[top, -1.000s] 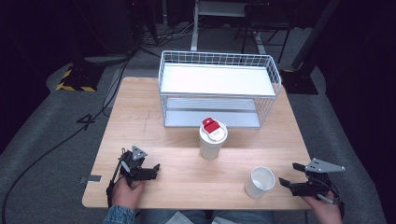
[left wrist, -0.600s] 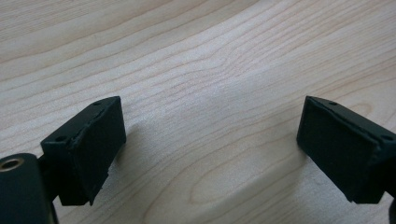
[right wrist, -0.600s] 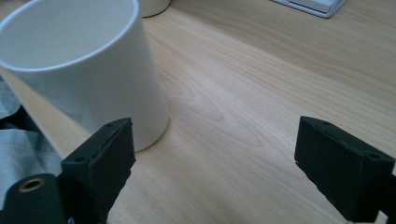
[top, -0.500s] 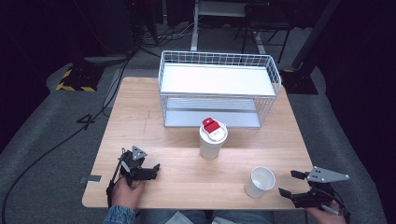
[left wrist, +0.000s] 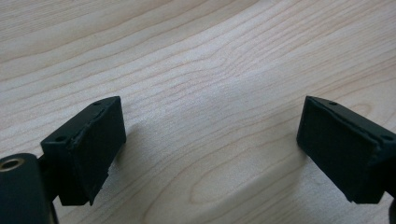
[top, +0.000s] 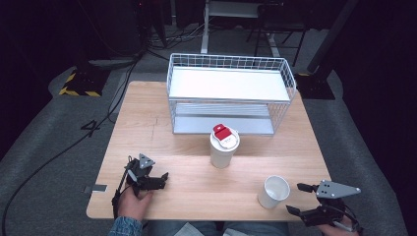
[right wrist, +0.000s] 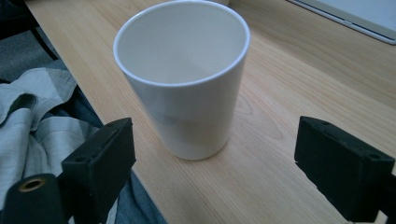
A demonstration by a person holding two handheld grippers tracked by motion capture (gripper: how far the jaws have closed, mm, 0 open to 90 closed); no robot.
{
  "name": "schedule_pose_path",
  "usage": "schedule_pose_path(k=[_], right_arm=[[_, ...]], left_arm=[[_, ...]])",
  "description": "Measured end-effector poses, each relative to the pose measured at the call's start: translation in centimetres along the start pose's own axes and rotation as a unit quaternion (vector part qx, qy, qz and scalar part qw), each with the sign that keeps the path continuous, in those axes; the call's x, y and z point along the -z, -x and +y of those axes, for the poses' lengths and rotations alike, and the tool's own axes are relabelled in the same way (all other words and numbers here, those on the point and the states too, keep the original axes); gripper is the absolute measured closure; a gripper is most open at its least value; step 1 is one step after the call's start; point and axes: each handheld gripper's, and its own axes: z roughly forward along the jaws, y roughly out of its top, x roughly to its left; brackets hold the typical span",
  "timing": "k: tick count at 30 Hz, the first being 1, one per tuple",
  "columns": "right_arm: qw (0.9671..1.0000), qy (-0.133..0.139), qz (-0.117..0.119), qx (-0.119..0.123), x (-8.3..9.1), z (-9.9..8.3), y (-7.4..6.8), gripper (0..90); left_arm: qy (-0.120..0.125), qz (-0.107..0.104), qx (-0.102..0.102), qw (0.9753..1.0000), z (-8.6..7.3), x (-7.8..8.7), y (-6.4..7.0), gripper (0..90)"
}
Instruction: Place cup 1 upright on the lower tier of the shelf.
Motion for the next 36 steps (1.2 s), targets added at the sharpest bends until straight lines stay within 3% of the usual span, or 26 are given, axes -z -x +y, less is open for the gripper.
schedule_pose_path(k=[6, 16, 36], right_arm=[[0.9998, -0.003, 0.02, 0.005, -1.7, 0.3, -0.8, 12.0], [0.9998, -0.004, 0.02, -0.005, -3.5, 0.1, -1.0, 9.7], [0.9998, -0.002, 0.015, 0.009, -6.5, -0.3, -1.0, 11.5]], left_arm=[[0.0, 0.0, 0.0, 1.0, 0.0, 0.0, 0.0, 8.6], [0.0, 0.0, 0.0, 1.0, 0.0, 0.0, 0.0, 8.6], [0.0, 0.0, 0.0, 1.0, 0.0, 0.0, 0.0, 8.6]])
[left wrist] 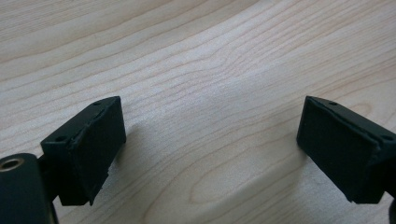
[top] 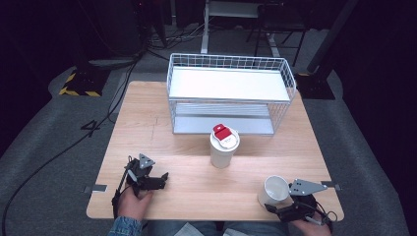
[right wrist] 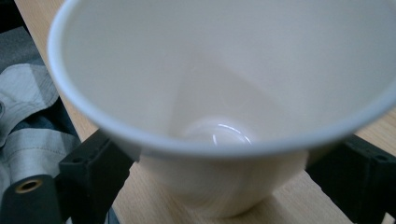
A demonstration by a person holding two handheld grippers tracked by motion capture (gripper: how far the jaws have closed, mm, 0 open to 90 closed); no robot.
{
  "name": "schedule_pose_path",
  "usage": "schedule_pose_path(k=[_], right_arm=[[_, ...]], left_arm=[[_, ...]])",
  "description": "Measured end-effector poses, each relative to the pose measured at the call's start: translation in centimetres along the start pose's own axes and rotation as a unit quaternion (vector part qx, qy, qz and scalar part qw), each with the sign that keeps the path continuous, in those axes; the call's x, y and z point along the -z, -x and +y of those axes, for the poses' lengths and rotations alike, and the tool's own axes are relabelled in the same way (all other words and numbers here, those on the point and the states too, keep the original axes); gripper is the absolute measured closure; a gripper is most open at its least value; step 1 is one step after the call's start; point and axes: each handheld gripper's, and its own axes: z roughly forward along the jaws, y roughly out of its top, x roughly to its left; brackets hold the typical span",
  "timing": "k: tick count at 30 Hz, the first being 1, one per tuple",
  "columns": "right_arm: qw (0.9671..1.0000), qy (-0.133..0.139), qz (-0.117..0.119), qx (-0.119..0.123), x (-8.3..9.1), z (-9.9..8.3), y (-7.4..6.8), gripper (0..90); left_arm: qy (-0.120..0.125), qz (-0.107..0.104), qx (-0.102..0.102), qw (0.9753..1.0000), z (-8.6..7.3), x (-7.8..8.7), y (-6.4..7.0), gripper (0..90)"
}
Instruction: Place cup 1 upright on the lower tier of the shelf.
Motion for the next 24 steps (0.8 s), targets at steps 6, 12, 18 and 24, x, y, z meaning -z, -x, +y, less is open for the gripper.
schedule_pose_path(k=[6, 12, 18, 24], right_arm=[[0.9999, 0.012, 0.004, 0.005, -0.33, 0.31, 0.02, 15.1], [0.9997, 0.02, 0.003, 0.011, -0.37, 0.31, -0.07, 21.2], [0.9996, 0.023, -0.002, 0.014, -0.23, 0.28, -0.12, 22.5], [0.9996, 0.023, -0.001, 0.014, -0.21, 0.29, -0.09, 22.5]], left_arm=[[0.0, 0.0, 0.0, 1.0, 0.0, 0.01, 0.0, 8.6], [0.0, 0.0, 0.0, 1.0, 0.0, 0.0, 0.0, 8.6], [0.0, 0.0, 0.0, 1.0, 0.0, 0.0, 0.0, 8.6], [0.0, 0.0, 0.0, 1.0, 0.0, 0.01, 0.0, 8.6]])
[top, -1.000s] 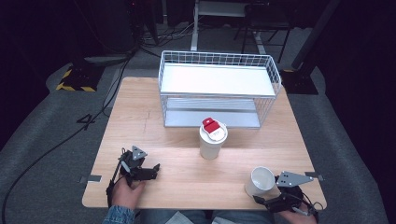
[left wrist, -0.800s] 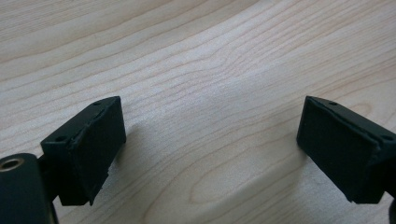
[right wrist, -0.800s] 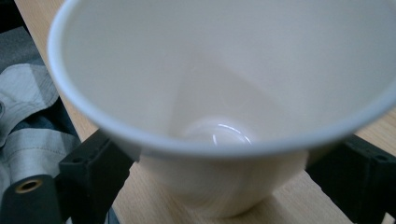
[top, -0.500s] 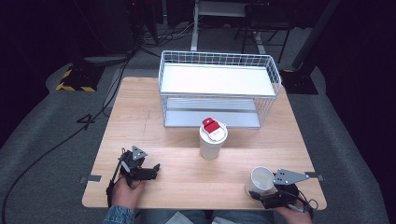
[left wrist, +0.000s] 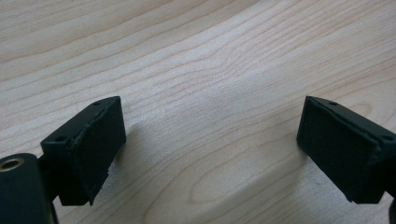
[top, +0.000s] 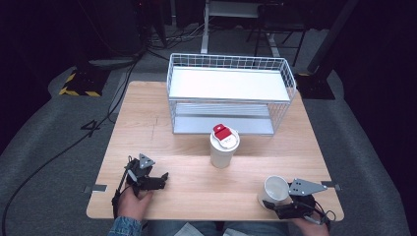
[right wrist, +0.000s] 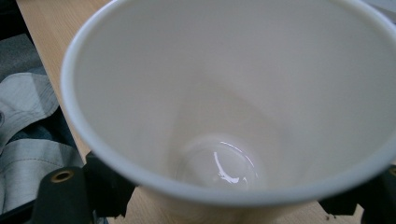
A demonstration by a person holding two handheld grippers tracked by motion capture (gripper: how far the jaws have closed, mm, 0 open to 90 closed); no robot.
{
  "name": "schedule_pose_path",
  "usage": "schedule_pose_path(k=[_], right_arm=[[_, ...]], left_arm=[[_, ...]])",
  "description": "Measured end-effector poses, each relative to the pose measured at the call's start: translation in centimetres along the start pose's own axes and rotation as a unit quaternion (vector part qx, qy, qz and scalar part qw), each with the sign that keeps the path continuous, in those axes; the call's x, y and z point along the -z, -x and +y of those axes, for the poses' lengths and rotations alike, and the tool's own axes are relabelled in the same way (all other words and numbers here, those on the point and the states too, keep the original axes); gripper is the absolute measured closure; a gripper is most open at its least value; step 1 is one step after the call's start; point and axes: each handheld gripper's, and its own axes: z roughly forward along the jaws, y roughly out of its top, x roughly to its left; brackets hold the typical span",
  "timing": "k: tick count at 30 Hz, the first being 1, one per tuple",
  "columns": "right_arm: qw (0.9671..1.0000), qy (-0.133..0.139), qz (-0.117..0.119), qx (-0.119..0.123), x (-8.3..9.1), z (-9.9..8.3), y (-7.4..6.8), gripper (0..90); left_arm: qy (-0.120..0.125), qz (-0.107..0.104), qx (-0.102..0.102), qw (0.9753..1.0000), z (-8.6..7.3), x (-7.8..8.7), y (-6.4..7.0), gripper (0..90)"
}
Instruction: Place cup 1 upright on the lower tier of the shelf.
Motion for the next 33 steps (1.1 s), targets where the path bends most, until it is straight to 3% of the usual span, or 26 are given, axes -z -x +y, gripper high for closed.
schedule_pose_path(k=[18, 33], right_arm=[[0.9999, 0.009, -0.004, -0.003, 0.5, 0.7, 0.1, 22.7], [0.9999, 0.013, -0.004, 0.001, 0.4, 3.7, 0.5, 22.7]], left_arm=[[0.0, 0.0, 0.0, 1.0, 0.0, 0.0, 0.0, 8.6], [0.0, 0.0, 0.0, 1.0, 0.0, 0.0, 0.0, 8.6]])
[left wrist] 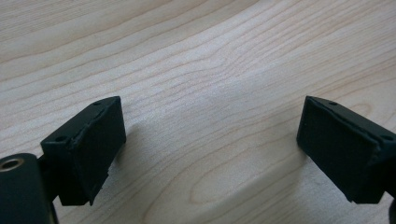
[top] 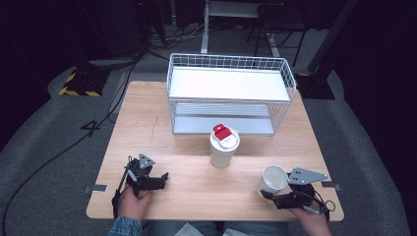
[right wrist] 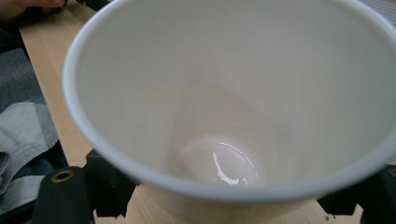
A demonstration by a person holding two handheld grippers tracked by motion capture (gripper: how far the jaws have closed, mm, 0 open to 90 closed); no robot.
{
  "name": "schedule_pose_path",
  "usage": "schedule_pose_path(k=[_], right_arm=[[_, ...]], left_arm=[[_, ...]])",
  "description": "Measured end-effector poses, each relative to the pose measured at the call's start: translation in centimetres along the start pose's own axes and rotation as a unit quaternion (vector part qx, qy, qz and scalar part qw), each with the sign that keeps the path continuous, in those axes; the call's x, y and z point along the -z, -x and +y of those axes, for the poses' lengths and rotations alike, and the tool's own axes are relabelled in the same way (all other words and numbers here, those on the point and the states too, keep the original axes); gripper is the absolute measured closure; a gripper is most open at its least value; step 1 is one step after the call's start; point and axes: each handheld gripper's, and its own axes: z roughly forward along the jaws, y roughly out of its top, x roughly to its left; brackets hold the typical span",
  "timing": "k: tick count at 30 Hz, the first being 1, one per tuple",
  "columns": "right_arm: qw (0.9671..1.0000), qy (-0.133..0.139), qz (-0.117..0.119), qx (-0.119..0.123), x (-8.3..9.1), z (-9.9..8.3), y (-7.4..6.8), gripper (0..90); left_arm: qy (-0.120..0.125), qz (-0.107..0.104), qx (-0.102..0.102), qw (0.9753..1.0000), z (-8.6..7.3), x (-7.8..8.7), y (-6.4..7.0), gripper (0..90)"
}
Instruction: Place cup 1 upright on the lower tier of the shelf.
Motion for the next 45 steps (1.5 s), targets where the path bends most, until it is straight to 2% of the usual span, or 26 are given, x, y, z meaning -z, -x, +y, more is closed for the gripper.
schedule_pose_path(k=[12, 17, 31, 40, 45], right_arm=[[0.9999, 0.003, -0.002, 0.011, -0.2, 2.7, 0.7, 22.7], [1.0, 0.005, 0.003, 0.003, -0.3, 3.9, 1.6, 22.7], [0.9999, 0.009, -0.009, -0.01, -1.3, 6.8, 4.2, 22.7], [0.9989, 0.0, -0.045, -0.014, -2.8, 8.4, 5.4, 22.8], [0.9986, -0.003, -0.051, -0.015, -3.4, 9.1, 6.1, 22.8]], left_arm=[[0.0, 0.0, 0.0, 1.0, 0.0, 0.0, 0.0, 8.6], [0.0, 0.0, 0.0, 1.0, 0.0, 0.0, 0.0, 8.6], [0.0, 0.0, 0.0, 1.0, 0.0, 0.0, 0.0, 8.6], [0.0, 0.0, 0.0, 1.0, 0.0, 0.0, 0.0, 8.6], [0.0, 0.0, 0.0, 1.0, 0.0, 0.0, 0.0, 8.6]])
